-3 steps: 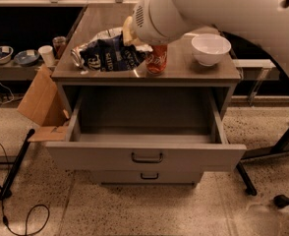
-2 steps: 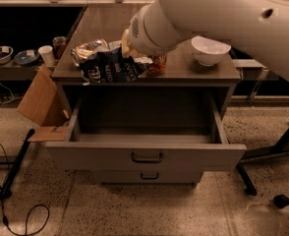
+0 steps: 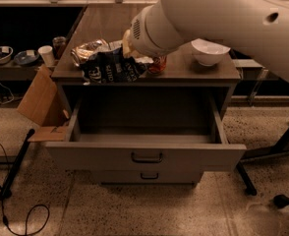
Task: Place blue chip bag into top drawer
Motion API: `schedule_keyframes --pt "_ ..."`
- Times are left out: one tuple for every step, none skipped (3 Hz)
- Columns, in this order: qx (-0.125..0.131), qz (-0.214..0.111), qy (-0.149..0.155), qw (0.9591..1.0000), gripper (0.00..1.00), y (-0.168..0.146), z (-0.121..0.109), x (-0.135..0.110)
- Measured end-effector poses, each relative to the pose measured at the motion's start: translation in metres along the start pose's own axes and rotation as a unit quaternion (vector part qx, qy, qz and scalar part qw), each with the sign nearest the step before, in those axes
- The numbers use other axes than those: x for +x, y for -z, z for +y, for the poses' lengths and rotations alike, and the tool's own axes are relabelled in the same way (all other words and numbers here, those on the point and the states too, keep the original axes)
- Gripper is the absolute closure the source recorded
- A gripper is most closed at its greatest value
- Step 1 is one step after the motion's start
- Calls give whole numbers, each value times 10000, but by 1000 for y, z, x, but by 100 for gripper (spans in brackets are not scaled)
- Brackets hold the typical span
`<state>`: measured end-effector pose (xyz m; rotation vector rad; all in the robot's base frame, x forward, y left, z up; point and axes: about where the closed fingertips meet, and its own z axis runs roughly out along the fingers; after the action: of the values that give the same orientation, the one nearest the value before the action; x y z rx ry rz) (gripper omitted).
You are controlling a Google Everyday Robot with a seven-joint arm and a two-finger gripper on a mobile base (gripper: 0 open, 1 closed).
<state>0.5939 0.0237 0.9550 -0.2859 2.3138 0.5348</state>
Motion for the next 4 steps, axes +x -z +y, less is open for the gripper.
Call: schedule_keyframes --pt "-26 -65 53 10000 100 4 3 9" --pt "-109 37 64 9999 100 -9 9 26" --pt "-205 218 23 9995 100 -32 16 44" --pt "-273 402 -89 9988 100 -57 19 63"
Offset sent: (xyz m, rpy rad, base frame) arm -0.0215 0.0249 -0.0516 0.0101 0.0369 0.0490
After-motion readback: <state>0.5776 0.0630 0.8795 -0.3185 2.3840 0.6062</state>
